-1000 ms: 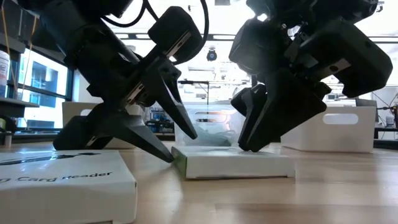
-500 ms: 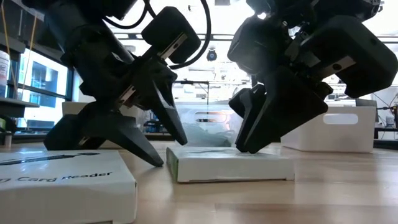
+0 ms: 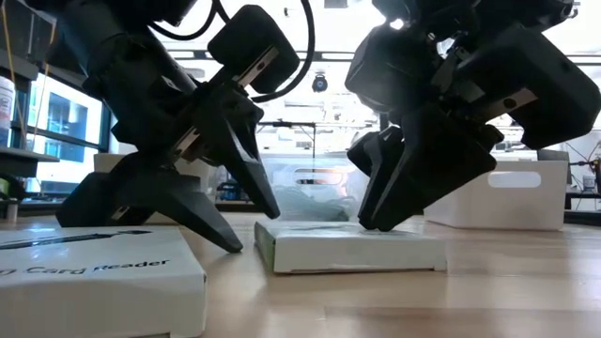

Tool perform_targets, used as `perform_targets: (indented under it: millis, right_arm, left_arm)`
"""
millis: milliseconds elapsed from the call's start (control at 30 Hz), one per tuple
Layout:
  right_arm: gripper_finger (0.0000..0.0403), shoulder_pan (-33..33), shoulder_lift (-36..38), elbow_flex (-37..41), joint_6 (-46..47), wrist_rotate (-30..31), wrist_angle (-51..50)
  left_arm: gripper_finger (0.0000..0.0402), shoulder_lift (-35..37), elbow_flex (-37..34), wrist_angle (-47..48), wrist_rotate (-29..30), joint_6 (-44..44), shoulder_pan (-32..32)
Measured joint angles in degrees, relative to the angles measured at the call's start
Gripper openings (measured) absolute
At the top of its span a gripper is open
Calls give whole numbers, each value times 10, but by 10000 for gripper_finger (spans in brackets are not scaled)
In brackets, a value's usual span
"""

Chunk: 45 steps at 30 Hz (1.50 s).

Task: Pick and place items into bin
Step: Put the top white card reader box into the gray bin

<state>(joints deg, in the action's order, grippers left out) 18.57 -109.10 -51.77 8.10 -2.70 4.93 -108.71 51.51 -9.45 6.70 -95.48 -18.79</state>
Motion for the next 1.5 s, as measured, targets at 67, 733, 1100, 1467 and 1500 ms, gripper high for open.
perform_targets:
  millis: [67,733,1100,1467,1500]
  right_arm:
    - [94,0,0,0,3,1,-1]
    - [94,8,13,87,61,31,122]
    - [94,14,14,128,80,44,184]
    - [94,22,18,130,84,64,174]
    - [94,22,18,130,86,62,173]
  left_arm:
    - [143,-1,0,-3,0,0,0]
    - [143,-2,0,-11,33,-23,0]
    - [143,-2,0,-11,36,-24,0]
    - [143,-2,0,-13,46,-24,0]
    - [143,-2,0,-15,47,-24,0]
